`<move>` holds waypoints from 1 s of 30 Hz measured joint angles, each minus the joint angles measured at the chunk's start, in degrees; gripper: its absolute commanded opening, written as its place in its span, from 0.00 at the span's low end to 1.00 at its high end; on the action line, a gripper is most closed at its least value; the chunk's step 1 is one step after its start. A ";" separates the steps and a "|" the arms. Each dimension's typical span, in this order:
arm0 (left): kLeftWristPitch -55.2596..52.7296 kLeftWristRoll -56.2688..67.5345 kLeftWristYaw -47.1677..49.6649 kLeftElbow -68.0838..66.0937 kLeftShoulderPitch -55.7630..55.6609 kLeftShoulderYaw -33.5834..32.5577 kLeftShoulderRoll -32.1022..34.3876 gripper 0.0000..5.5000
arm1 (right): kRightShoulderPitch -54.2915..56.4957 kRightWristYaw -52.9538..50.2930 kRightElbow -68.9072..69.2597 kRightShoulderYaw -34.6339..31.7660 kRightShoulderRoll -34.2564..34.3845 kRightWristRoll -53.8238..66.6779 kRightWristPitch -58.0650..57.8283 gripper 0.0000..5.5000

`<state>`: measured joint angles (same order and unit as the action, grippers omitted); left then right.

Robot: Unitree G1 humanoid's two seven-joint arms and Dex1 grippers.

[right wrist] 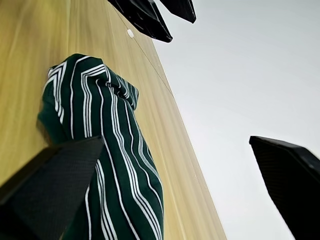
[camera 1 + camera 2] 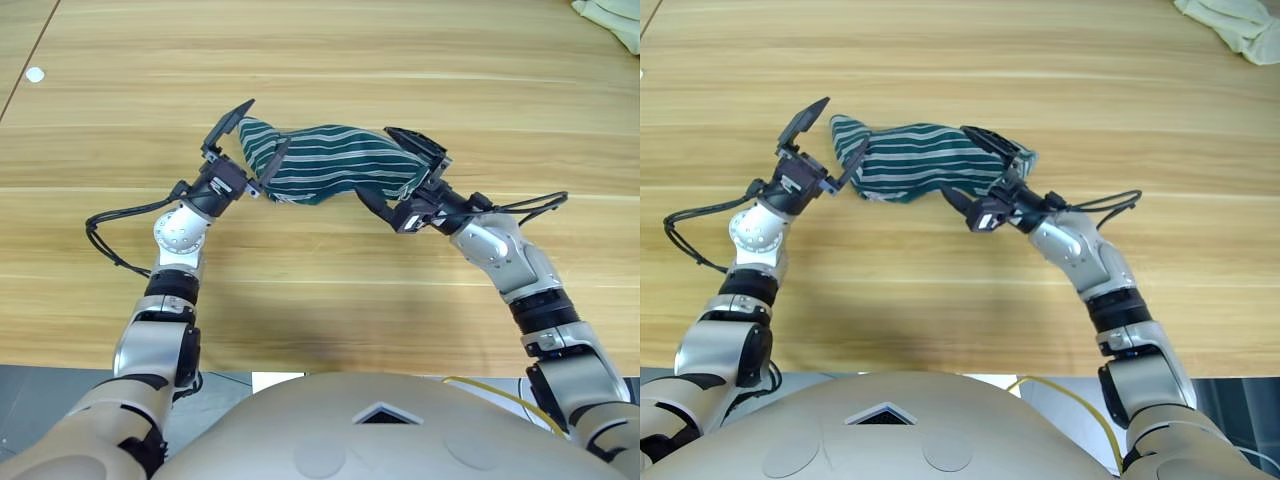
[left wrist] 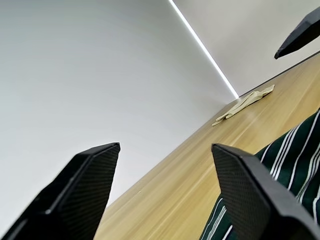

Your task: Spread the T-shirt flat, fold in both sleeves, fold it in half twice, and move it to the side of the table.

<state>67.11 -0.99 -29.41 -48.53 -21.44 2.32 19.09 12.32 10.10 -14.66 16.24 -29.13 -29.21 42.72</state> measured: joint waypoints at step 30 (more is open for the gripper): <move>-0.03 1.18 0.02 2.85 -0.41 3.96 0.61 0.62 | -0.44 0.77 1.38 0.11 -2.85 0.32 -1.54 0.98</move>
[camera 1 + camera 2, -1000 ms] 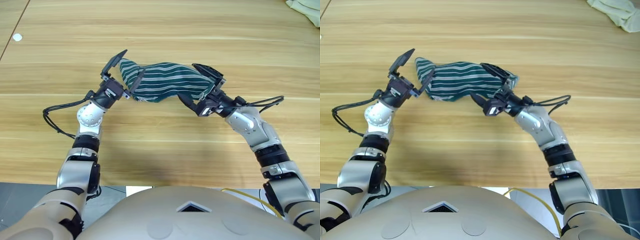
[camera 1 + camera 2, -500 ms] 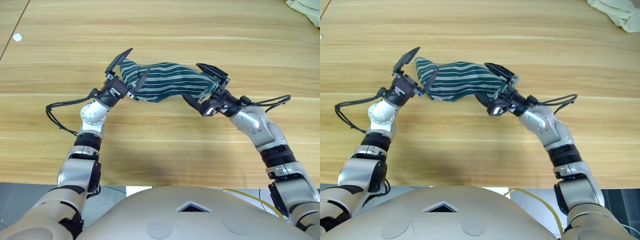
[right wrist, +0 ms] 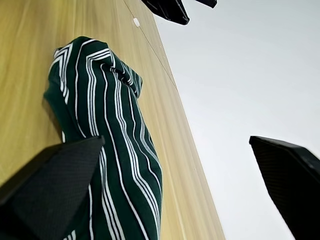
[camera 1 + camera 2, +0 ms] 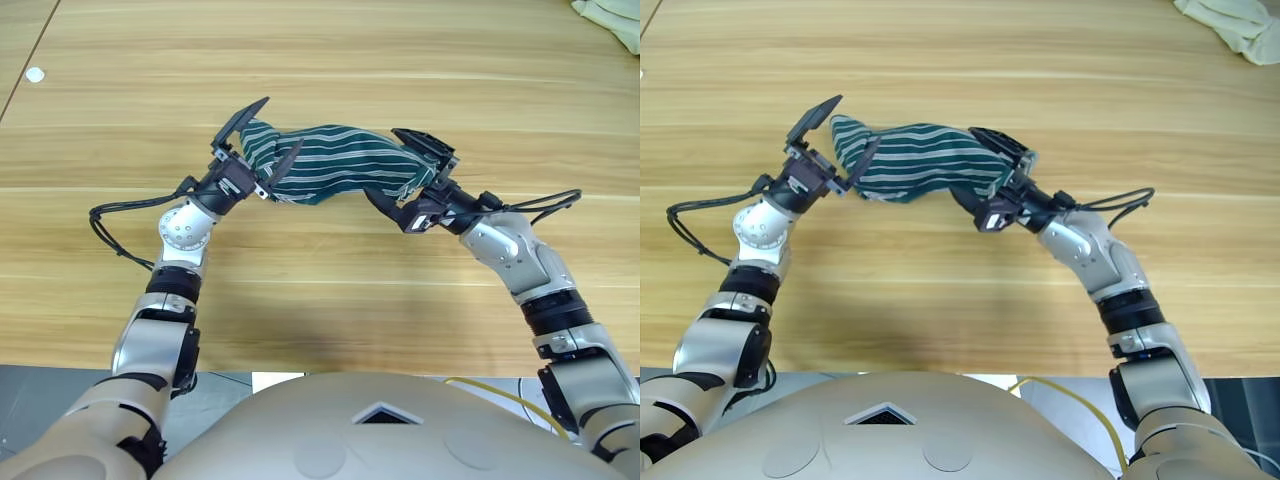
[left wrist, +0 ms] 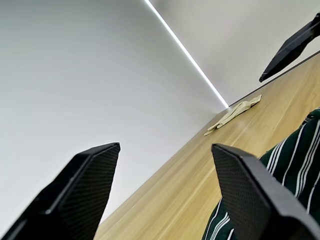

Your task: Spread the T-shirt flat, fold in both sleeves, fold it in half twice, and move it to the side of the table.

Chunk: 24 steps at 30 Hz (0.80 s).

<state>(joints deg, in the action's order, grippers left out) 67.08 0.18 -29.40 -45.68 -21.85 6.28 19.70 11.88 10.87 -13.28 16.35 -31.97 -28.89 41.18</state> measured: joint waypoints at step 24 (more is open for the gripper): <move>-1.27 -2.87 -0.86 1.30 2.09 2.36 1.01 0.62 | -0.18 0.40 -0.49 0.45 0.00 -0.33 -0.16 0.98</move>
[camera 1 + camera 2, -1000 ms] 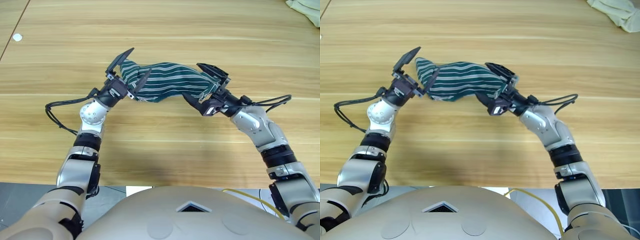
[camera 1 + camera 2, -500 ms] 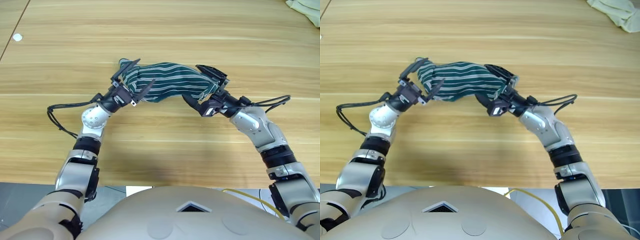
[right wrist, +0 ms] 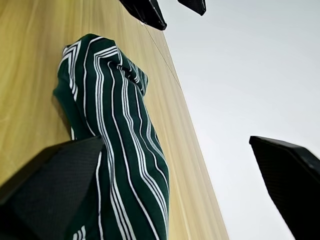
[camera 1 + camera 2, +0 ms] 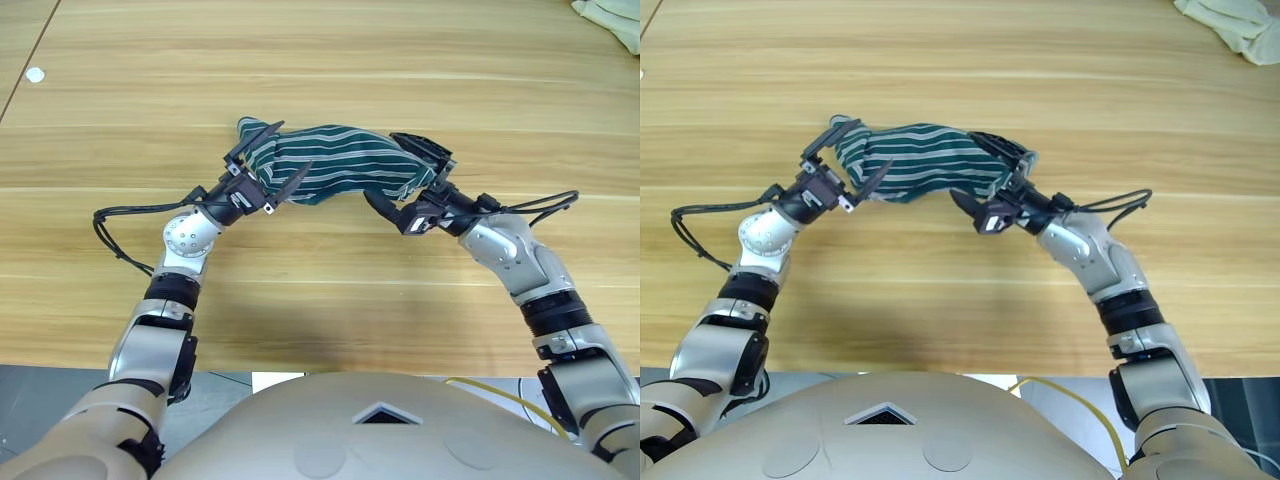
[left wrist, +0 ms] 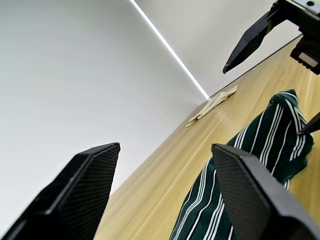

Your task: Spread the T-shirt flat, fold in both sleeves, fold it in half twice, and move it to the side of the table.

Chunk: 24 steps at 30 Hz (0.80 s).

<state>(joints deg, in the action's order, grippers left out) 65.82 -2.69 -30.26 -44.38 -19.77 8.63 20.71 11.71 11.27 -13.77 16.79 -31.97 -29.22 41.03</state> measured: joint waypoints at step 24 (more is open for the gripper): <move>-14.09 -35.27 19.15 3.63 -1.54 15.53 10.43 0.62 | 4.58 -3.87 -4.23 9.42 -0.99 -16.54 -11.66 0.98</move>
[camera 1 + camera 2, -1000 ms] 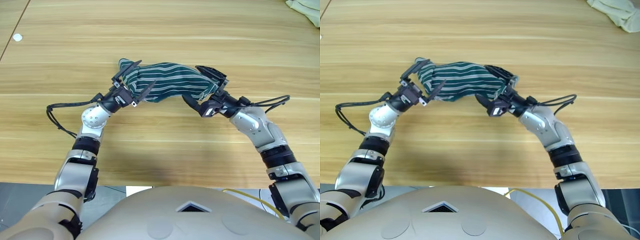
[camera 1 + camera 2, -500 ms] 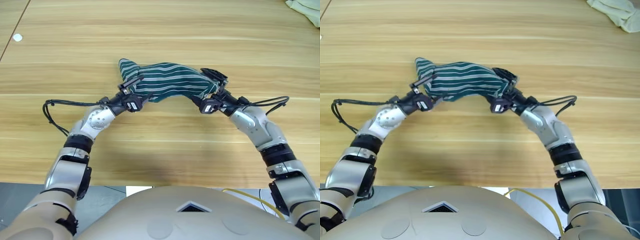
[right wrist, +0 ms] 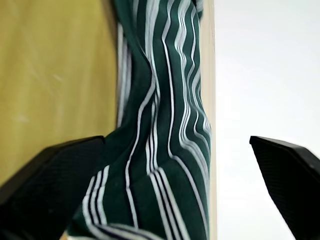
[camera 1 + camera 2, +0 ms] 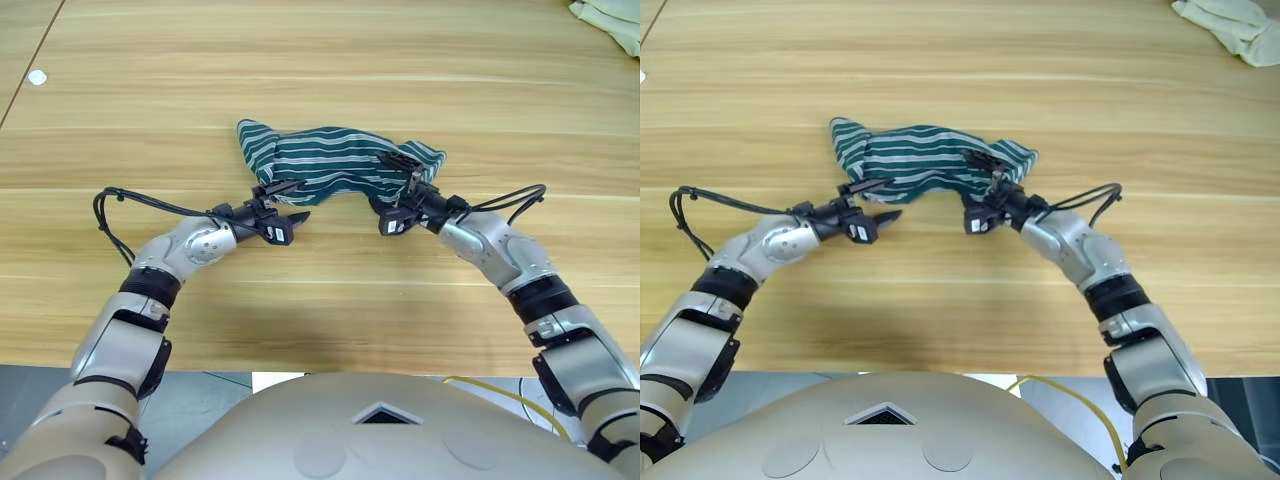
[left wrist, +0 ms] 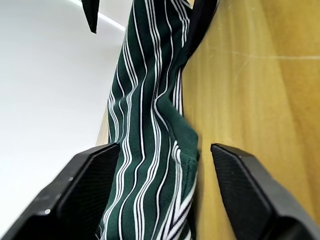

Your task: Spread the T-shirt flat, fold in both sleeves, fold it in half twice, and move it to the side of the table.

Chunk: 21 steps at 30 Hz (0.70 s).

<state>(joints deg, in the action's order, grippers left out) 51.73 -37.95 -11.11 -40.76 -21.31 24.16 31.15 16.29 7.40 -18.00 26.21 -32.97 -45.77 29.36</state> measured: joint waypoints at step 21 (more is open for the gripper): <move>0.28 14.54 -4.75 10.70 3.05 -7.69 2.49 0.62 | -6.34 6.28 13.49 -6.39 -3.84 8.11 0.45 0.98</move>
<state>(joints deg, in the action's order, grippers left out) 52.01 -23.41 -15.86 -30.05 -18.26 16.47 33.63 9.95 13.68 -4.51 19.82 -36.81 -37.66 29.82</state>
